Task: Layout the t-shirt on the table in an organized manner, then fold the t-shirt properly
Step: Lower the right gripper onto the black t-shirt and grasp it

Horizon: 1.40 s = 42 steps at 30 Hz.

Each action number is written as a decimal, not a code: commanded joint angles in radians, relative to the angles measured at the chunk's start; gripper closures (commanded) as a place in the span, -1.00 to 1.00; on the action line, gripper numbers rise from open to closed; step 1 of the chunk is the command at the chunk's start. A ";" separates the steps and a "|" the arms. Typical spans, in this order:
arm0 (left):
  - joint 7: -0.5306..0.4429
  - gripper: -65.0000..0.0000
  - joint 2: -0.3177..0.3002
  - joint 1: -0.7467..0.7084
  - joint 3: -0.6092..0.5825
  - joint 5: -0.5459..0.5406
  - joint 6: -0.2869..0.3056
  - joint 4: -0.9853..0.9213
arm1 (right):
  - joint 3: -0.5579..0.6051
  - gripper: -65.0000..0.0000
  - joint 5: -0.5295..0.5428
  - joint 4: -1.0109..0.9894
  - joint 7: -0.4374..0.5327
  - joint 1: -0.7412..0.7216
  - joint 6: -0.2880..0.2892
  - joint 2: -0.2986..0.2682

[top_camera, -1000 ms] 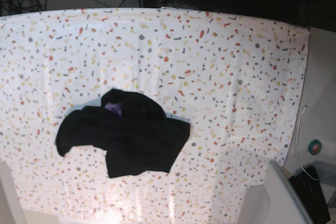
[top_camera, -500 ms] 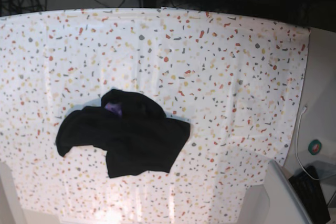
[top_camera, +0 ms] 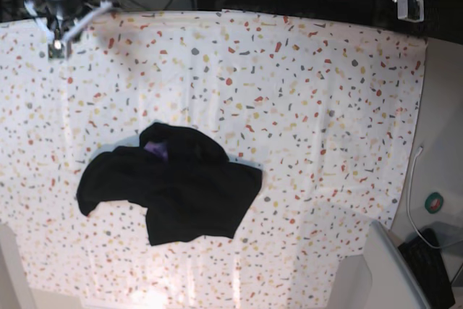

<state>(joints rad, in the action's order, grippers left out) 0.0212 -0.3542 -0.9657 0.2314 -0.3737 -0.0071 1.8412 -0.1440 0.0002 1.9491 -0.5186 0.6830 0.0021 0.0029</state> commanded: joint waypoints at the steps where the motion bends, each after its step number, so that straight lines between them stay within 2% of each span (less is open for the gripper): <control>1: -0.017 1.00 0.017 0.020 0.004 -0.003 0.002 0.016 | 0.033 1.00 -0.004 0.019 0.010 -0.021 -0.003 -0.001; 5: 0.018 1.00 0.065 0.147 0.006 -0.003 0.002 0.016 | 0.200 1.00 -0.006 0.009 -0.039 -0.197 -0.006 -0.004; 10: 0.263 1.00 0.105 0.327 0.036 -0.003 0.002 0.018 | 0.335 1.00 -0.006 -0.096 -0.183 -0.481 -0.006 -0.001; 11: 0.317 1.00 0.125 0.360 0.058 -0.003 0.002 0.022 | 0.360 0.78 -0.006 -0.127 -0.200 -0.535 -0.006 -0.001; 14: 0.415 0.35 0.177 0.426 0.141 -0.003 0.002 0.025 | 0.429 0.10 -0.006 -0.208 -0.214 -0.655 -0.006 -0.004; 15: 0.431 0.20 0.189 0.440 0.168 -0.003 0.002 0.025 | 0.449 -0.05 -0.006 -0.233 -0.214 -0.684 -0.006 -0.005; 16: 0.440 0.12 0.195 0.448 0.193 -0.003 0.002 0.025 | 0.467 -0.09 -0.006 -0.256 -0.214 -0.710 -0.006 -0.005; 19: 0.440 0.13 0.198 0.446 0.240 -0.003 0.003 0.022 | 0.544 -0.08 -0.061 -0.314 -0.209 -0.761 -0.006 -0.024; 23: 0.438 0.14 0.198 0.442 0.296 -0.003 0.012 0.016 | 0.651 -0.08 -0.242 -0.416 -0.206 -0.788 -0.007 -0.014; 27: 0.443 0.14 0.214 0.442 0.352 -0.003 0.120 0.016 | 0.676 -0.08 -0.423 -0.489 -0.154 -0.793 -0.007 0.032; 32: 0.445 0.14 0.238 0.449 0.379 -0.003 0.134 0.015 | 0.666 -0.09 -0.610 -0.595 -0.085 -0.807 -0.007 0.075; 34: 0.445 0.14 0.238 0.451 0.377 -0.003 0.134 0.015 | 0.666 -0.09 -0.639 -0.650 -0.053 -0.826 -0.007 0.084; 41: 0.445 0.14 0.238 0.452 0.375 -0.003 0.134 0.015 | 0.665 -0.06 -0.636 -0.718 -0.018 -0.862 -0.007 0.085; 42: 0.445 0.14 0.238 0.452 0.375 -0.003 0.134 0.015 | 0.665 0.02 -0.636 -0.719 0.002 -0.869 -0.007 0.085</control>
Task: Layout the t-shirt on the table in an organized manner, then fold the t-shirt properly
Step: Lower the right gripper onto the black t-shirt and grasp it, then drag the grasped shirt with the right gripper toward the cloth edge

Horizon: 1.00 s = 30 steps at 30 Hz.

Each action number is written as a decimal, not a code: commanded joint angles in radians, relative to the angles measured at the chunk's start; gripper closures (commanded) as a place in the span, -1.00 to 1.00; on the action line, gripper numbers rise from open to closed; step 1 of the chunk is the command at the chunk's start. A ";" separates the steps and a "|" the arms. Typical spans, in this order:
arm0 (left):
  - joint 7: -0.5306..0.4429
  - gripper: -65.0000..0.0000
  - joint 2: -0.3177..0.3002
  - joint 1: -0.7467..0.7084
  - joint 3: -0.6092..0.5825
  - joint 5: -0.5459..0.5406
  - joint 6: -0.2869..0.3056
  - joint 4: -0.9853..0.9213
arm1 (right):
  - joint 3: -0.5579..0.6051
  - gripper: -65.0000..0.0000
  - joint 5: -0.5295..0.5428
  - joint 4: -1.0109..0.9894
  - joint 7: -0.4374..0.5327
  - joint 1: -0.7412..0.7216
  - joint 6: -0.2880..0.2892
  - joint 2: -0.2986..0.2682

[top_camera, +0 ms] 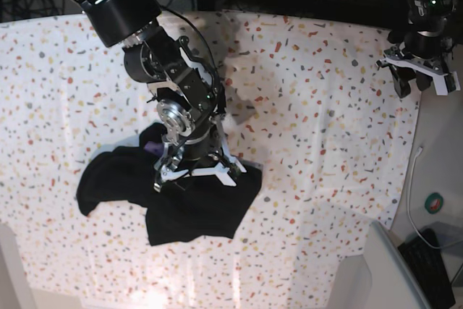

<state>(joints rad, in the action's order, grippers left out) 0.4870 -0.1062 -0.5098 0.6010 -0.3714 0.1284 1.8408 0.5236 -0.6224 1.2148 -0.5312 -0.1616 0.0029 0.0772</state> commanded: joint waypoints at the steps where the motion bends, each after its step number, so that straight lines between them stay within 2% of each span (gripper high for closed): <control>1: -0.021 0.14 -0.010 -0.003 0.006 -0.005 -0.002 0.015 | -0.003 0.18 -0.014 0.012 0.035 -0.031 -0.008 0.006; 4: -0.021 0.14 -0.010 -0.003 0.006 -0.005 -0.002 0.015 | -0.006 1.00 -0.014 -0.014 0.055 -0.057 -0.008 0.003; 12: -0.027 0.14 -0.014 0.006 0.006 -0.005 -0.002 -0.051 | -0.224 1.00 -0.021 0.127 0.053 -0.049 -0.004 0.002; 16: -0.027 0.16 -0.011 0.015 0.006 -0.005 0.000 -0.069 | -0.317 1.00 -0.021 0.161 0.053 -0.051 -0.002 -0.049; 20: -0.027 0.33 -0.013 0.020 0.006 -0.005 0.000 -0.068 | -0.406 1.00 -0.015 0.216 0.053 -0.049 -0.002 -0.089; 26: -0.023 0.66 -0.014 0.038 0.006 -0.005 0.000 -0.069 | -0.601 1.00 -0.014 0.167 0.056 -0.120 -0.001 -0.129; 30: -0.023 0.73 -0.014 0.038 0.006 -0.005 0.000 -0.069 | -0.693 1.00 -0.014 0.118 0.056 -0.157 -0.001 -0.156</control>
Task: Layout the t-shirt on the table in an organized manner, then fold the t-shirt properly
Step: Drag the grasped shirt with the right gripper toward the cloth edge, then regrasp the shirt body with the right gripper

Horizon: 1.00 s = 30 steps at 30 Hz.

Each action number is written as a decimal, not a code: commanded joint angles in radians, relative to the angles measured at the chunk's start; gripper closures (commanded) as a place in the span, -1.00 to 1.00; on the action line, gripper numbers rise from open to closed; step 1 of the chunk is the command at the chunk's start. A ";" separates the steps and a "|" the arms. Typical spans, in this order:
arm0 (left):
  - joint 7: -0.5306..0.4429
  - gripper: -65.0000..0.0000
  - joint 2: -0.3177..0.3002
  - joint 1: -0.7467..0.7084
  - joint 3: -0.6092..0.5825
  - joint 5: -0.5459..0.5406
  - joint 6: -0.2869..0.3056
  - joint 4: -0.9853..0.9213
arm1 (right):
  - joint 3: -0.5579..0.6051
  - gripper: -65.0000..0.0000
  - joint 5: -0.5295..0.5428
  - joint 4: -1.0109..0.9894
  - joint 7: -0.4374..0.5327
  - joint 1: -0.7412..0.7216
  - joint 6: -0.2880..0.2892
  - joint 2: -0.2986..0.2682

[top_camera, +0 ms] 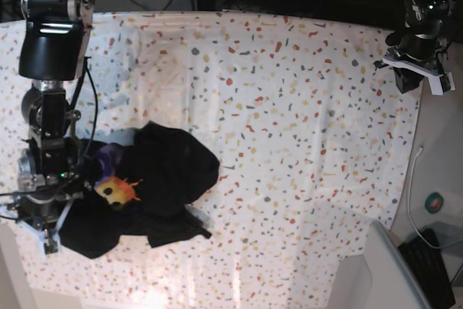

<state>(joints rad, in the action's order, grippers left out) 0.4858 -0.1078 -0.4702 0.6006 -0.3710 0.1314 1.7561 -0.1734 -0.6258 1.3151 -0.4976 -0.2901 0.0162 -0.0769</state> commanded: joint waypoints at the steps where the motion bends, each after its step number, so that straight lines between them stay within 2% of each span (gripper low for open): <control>1: -0.022 0.75 -0.013 -0.002 0.006 -0.006 -0.003 0.015 | -0.013 1.00 -0.010 0.017 0.023 -0.030 -0.014 -0.005; 5: -0.022 0.83 -0.013 -0.002 0.006 -0.006 -0.003 0.015 | -0.076 1.00 -0.010 0.002 0.023 -0.050 -0.014 -0.013; 10: -0.022 0.85 -0.013 -0.006 0.008 -0.006 -0.003 0.021 | -0.160 1.00 -0.013 -0.208 0.012 -0.146 -0.012 -0.027; 12: -0.022 0.85 -0.011 -0.008 0.012 -0.006 -0.003 0.018 | -0.170 0.99 -0.012 -0.193 -0.031 -0.145 0.020 -0.021; 14: -0.022 0.85 -0.014 -0.009 0.015 -0.006 -0.003 0.015 | -0.170 0.30 -0.010 -0.105 -0.083 -0.120 0.092 0.001; 16: -0.022 0.85 -0.016 -0.011 0.028 -0.006 -0.003 0.017 | -0.157 -0.19 -0.010 0.028 -0.091 -0.068 0.184 0.048; 17: -0.022 0.85 -0.014 -0.009 0.045 -0.006 -0.003 0.020 | -0.130 -0.33 -0.015 0.113 -0.091 -0.030 0.235 0.079; 18: -0.020 0.85 -0.013 -0.005 0.058 -0.006 -0.003 0.020 | -0.077 -0.37 -0.018 0.189 -0.091 0.013 0.273 0.110; 20: -0.020 0.85 -0.013 -0.002 0.075 -0.006 -0.003 0.020 | 0.062 -0.37 -0.019 0.309 -0.091 0.108 0.294 0.151; 23: -0.020 0.85 -0.014 -0.002 0.077 -0.006 -0.003 0.023 | 0.317 -0.37 -0.019 0.358 -0.091 0.200 0.271 0.165; 27: -0.020 0.85 -0.013 -0.006 0.074 -0.006 -0.003 0.023 | 0.596 -0.37 -0.010 0.175 -0.091 0.162 0.098 0.168; 28: -0.020 0.85 -0.011 -0.008 0.074 -0.006 -0.003 0.023 | 0.648 -0.37 -0.009 0.100 -0.089 0.134 0.051 0.177; 30: -0.020 0.85 -0.010 -0.009 0.074 -0.006 -0.003 0.023 | 0.700 -0.37 -0.009 -0.047 -0.088 0.071 -0.003 0.199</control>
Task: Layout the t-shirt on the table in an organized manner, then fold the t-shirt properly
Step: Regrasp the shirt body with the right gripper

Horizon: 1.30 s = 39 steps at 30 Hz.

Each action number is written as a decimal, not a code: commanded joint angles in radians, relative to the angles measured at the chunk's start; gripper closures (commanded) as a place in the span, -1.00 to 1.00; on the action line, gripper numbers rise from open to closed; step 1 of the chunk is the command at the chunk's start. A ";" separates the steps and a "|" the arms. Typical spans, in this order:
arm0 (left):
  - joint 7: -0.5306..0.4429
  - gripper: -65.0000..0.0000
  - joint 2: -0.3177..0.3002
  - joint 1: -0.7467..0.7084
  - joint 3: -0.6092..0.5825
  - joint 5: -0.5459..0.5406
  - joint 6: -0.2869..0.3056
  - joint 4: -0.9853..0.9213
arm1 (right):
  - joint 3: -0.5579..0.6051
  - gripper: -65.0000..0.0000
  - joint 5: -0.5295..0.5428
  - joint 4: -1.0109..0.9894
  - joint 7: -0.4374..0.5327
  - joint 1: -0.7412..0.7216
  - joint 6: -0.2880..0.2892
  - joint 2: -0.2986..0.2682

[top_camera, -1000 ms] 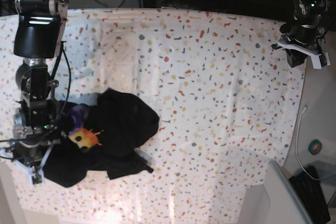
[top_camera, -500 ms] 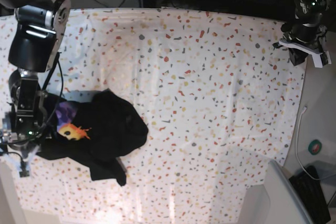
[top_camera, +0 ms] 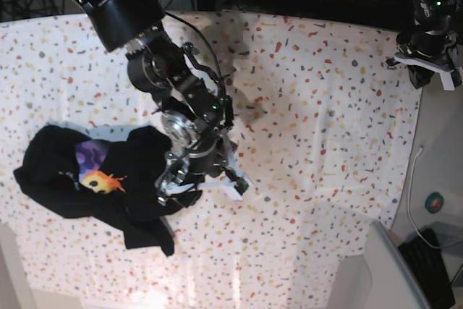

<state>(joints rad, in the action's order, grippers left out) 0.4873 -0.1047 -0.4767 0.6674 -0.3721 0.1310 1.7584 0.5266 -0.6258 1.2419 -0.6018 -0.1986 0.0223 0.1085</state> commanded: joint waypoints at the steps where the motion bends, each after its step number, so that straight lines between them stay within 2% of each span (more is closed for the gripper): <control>1: -0.022 0.85 -0.013 -0.004 0.007 -0.005 -0.003 0.021 | 0.014 -0.37 -0.007 -0.038 0.021 -0.051 -0.028 0.021; 5: -0.022 0.85 -0.013 -0.015 0.007 -0.005 -0.003 0.018 | 0.028 -0.37 0.125 -0.233 0.110 -0.163 -0.066 0.029; 10: -0.023 0.85 -0.013 -0.018 0.007 -0.005 -0.003 0.016 | 0.031 -0.37 0.269 -0.489 0.161 -0.298 -0.155 0.029; 13: -0.023 0.85 -0.013 -0.018 0.007 -0.005 -0.003 0.013 | 0.027 -0.37 0.330 -0.601 0.227 -0.338 -0.160 0.029; 18: -0.023 0.85 -0.013 -0.014 0.007 -0.005 -0.003 0.013 | 0.031 -0.35 0.363 -0.650 0.234 -0.330 -0.158 0.030; 20: -0.022 0.85 -0.013 -0.012 0.005 -0.005 -0.003 0.013 | 0.031 -0.21 0.363 -0.650 0.236 -0.322 -0.157 0.032; 22: -0.022 0.85 -0.013 -0.011 0.005 -0.005 -0.003 0.013 | 0.030 0.04 0.363 -0.657 0.251 -0.322 -0.157 0.032; 24: -0.022 0.85 -0.013 -0.009 0.005 -0.005 -0.003 0.013 | 0.023 0.44 0.363 -0.657 0.260 -0.312 -0.157 0.032; 26: -0.022 0.85 -0.013 -0.009 0.005 -0.005 -0.003 0.013 | 0.023 0.99 0.363 -0.652 0.260 -0.302 -0.157 0.030; 27: -0.022 0.85 -0.013 -0.009 0.007 -0.005 -0.003 0.013 | 0.023 1.00 0.363 -0.647 0.260 -0.290 -0.157 0.030; 31: -0.025 0.85 -0.014 -0.009 0.007 -0.005 -0.003 0.011 | 0.033 1.00 0.358 -0.492 0.231 -0.230 -0.157 0.029; 34: -0.026 0.85 -0.019 -0.009 0.008 -0.005 -0.003 0.011 | 0.034 1.00 0.357 -0.218 0.121 -0.144 -0.154 0.021; 36: -0.026 0.85 -0.019 -0.009 0.008 -0.005 -0.003 0.011 | 0.042 1.00 0.340 -0.024 0.035 -0.088 -0.152 -0.008; 39: -0.028 0.86 -0.019 -0.007 0.008 -0.005 -0.003 0.010 | 0.071 1.00 0.287 0.210 -0.054 -0.009 -0.106 -0.043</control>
<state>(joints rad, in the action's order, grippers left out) 0.4828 -0.1131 -0.4831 0.6716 -0.3717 0.1307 1.7542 0.5968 -0.3355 1.4437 -0.6735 -0.1928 -0.0826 0.0620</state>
